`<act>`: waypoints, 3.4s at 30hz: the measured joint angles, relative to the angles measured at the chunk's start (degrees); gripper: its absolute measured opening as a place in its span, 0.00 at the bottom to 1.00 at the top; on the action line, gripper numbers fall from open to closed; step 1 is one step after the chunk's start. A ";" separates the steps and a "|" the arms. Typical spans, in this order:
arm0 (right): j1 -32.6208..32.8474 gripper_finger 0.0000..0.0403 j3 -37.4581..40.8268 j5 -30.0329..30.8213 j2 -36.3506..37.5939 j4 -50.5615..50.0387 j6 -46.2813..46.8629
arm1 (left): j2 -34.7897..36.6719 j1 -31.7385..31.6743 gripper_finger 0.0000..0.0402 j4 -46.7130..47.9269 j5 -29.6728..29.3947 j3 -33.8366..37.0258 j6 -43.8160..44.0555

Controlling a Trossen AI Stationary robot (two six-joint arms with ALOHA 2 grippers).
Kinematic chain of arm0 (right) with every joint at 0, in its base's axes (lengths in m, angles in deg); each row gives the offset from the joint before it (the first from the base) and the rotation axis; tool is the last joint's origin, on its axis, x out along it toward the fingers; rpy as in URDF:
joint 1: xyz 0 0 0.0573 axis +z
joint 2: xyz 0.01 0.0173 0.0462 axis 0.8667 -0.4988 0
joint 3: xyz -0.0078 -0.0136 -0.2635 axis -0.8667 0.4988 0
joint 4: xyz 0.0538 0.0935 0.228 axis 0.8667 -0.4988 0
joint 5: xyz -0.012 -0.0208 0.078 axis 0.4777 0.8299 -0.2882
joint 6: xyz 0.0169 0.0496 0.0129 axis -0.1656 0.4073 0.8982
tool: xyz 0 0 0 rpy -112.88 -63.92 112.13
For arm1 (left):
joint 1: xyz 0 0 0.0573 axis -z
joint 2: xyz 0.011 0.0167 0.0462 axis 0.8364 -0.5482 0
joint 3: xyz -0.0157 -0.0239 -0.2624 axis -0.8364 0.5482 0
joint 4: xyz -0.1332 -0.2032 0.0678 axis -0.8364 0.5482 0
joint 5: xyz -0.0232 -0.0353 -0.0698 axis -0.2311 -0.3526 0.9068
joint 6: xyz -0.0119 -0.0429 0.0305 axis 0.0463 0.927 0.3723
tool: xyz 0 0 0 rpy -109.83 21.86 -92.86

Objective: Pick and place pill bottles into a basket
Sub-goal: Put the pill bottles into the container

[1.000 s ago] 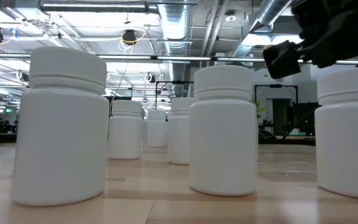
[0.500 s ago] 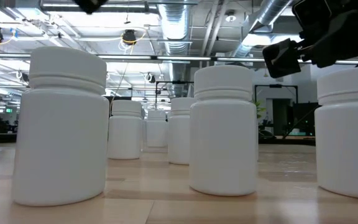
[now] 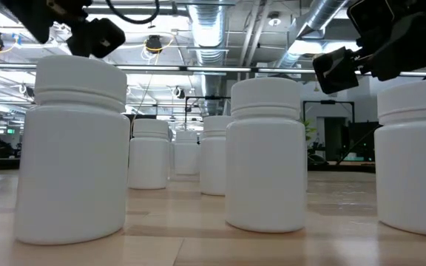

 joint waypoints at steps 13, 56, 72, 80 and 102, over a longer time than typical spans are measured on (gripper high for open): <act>0.00 0.57 0.00 0.00 0.01 -0.33 0.03 | -7.94 5.89 0.56 -3.64 -4.72 1.58 10.55; 0.83 0.57 0.00 9.07 0.01 -1.26 2.59 | -15.14 7.67 0.70 -6.78 -6.83 -2.66 8.53; 0.59 0.57 0.00 9.03 0.02 -1.22 1.10 | -16.59 9.00 0.70 -2.84 -9.30 -12.04 5.92; 0.58 0.57 0.00 9.01 0.00 -1.59 1.05 | -23.71 11.65 0.70 -3.04 -9.54 -12.04 5.89; 0.59 0.57 -0.02 8.92 0.02 -1.66 1.08 | -30.18 15.05 0.70 -3.27 -9.97 -12.02 6.73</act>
